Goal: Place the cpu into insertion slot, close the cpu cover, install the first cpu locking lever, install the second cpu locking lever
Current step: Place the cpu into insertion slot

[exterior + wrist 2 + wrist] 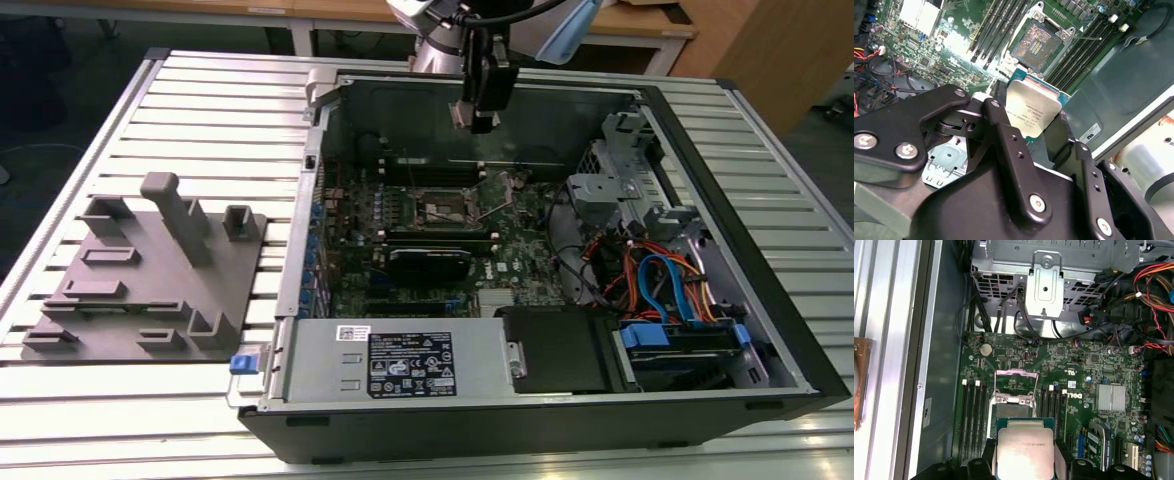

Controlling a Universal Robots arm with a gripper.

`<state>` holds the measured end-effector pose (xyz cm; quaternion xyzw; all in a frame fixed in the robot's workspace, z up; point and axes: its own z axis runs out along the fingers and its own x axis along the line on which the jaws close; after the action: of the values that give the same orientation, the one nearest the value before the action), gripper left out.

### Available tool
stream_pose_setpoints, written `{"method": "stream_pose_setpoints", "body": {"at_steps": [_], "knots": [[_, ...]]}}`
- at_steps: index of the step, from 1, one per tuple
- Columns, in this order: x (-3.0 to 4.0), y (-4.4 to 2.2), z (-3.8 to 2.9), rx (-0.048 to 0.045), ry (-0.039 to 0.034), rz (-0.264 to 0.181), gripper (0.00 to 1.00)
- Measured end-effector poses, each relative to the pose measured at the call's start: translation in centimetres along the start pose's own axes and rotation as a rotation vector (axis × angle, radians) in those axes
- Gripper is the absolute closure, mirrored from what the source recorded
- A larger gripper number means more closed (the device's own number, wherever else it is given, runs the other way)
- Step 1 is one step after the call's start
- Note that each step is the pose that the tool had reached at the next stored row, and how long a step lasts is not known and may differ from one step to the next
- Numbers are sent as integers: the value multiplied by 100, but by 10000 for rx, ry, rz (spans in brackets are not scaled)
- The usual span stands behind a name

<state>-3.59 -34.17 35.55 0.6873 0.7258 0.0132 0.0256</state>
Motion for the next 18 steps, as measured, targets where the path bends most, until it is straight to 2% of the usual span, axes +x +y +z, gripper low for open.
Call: {"method": "stream_pose_setpoints", "body": {"at_steps": [8, 18], "knots": [[0, 1, 6, 17, -80, 798, 46], [1, 0, 34, 17, -84, 825, 46]]}}
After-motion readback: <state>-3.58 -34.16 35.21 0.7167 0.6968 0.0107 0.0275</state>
